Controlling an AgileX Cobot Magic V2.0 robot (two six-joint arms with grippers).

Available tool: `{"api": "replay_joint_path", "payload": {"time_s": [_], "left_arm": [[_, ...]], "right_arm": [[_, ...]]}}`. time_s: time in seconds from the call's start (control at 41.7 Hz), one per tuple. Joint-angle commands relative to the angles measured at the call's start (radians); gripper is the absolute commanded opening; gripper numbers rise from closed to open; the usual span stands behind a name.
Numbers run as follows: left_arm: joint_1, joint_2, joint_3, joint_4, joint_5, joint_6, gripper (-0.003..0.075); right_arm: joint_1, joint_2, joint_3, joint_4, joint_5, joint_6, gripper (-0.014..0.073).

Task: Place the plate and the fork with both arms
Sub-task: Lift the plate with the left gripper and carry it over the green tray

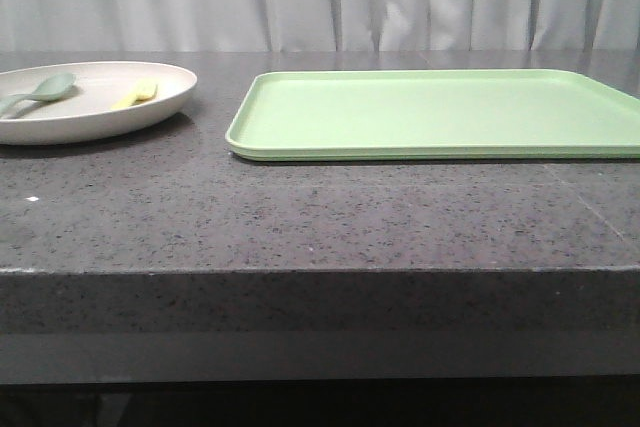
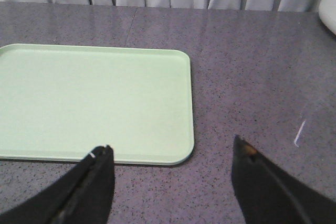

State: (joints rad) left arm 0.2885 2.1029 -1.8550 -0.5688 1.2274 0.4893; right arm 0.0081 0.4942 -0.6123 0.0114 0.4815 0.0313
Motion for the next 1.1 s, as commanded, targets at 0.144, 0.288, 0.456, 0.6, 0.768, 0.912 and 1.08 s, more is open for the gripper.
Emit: {"api": "replay_joint_path", "payload": {"time_s": [0.144, 0.288, 0.456, 0.6, 0.768, 0.912, 1.08], "left_arm": [[0.002, -0.057, -0.032, -0.053, -0.02, 0.002, -0.0018], [0.002, -0.057, -0.032, -0.107, 0.011, 0.002, -0.0018], [0.002, -0.061, -0.057, -0.169, 0.043, -0.029, -0.0018], [0.002, -0.078, -0.084, -0.171, 0.043, -0.096, -0.0018], [-0.011, -0.096, -0.122, -0.171, 0.043, -0.186, -0.0018], [-0.047, -0.096, -0.167, -0.168, 0.043, -0.256, -0.0018], [-0.141, -0.096, -0.209, -0.133, 0.038, -0.322, -0.0018]], "right_arm": [[-0.001, 0.012, -0.035, -0.011, -0.078, -0.001, 0.0505], [-0.001, 0.012, -0.035, -0.011, -0.078, -0.001, 0.0505], [-0.001, 0.012, -0.035, -0.011, -0.078, -0.001, 0.0505], [-0.001, 0.012, -0.035, -0.011, -0.078, -0.001, 0.0505], [-0.001, 0.012, -0.035, -0.011, -0.078, -0.001, 0.0505], [-0.001, 0.012, -0.035, -0.011, -0.078, -0.001, 0.0505], [-0.001, 0.012, -0.035, -0.011, -0.078, -0.001, 0.0505]]}}
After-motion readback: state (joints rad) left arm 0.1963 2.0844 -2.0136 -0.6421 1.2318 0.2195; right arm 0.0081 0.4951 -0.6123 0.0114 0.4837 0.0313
